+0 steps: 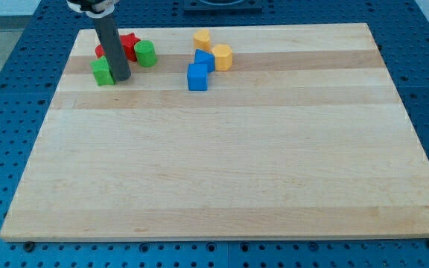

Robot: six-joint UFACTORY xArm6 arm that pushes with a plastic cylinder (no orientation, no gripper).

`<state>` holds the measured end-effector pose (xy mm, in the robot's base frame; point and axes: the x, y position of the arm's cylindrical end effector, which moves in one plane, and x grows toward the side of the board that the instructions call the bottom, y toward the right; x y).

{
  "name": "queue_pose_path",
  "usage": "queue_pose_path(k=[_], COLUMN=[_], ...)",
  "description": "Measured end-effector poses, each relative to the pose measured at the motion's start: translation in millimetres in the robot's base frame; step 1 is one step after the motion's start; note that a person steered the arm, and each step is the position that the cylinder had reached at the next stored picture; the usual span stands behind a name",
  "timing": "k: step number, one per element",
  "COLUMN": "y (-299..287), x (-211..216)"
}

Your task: Push the green circle close to the green star

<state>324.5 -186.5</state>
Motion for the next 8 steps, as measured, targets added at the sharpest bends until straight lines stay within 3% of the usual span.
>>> queue_pose_path(k=[3, 4, 6, 7, 8], y=[9.6, 55.0, 76.3, 73.9, 73.9], x=[-24.6, -10.8, -13.3, -57.1, -60.6])
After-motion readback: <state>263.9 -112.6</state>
